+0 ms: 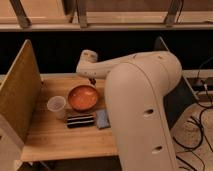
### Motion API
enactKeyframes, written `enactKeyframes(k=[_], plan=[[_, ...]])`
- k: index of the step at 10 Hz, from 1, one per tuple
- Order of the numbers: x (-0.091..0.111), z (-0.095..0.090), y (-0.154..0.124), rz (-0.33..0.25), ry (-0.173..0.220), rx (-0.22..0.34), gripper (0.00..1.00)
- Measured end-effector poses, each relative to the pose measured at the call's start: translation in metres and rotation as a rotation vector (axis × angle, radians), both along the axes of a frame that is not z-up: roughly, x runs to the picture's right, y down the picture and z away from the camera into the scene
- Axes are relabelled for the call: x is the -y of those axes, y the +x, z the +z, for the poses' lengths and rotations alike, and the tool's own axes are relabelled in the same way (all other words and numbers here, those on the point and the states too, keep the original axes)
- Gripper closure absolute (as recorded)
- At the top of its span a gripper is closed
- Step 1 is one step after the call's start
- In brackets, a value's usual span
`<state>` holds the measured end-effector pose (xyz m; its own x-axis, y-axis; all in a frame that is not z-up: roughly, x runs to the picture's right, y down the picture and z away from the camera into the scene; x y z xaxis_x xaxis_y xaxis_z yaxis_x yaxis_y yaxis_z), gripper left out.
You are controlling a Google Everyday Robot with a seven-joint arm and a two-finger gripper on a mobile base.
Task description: Place the pepper in the ceramic cup
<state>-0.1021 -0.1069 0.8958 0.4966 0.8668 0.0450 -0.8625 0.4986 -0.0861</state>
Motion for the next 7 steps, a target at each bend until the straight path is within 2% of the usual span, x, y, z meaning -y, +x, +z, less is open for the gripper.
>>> enactKeyframes(k=[4, 5, 7], plan=[[0.002, 0.000, -0.004, -0.010, 0.006, 0.008, 1.00], [0.008, -0.006, -0.028, -0.053, 0.031, 0.045, 1.00], [0.014, -0.029, -0.098, -0.158, 0.087, 0.160, 1.00]])
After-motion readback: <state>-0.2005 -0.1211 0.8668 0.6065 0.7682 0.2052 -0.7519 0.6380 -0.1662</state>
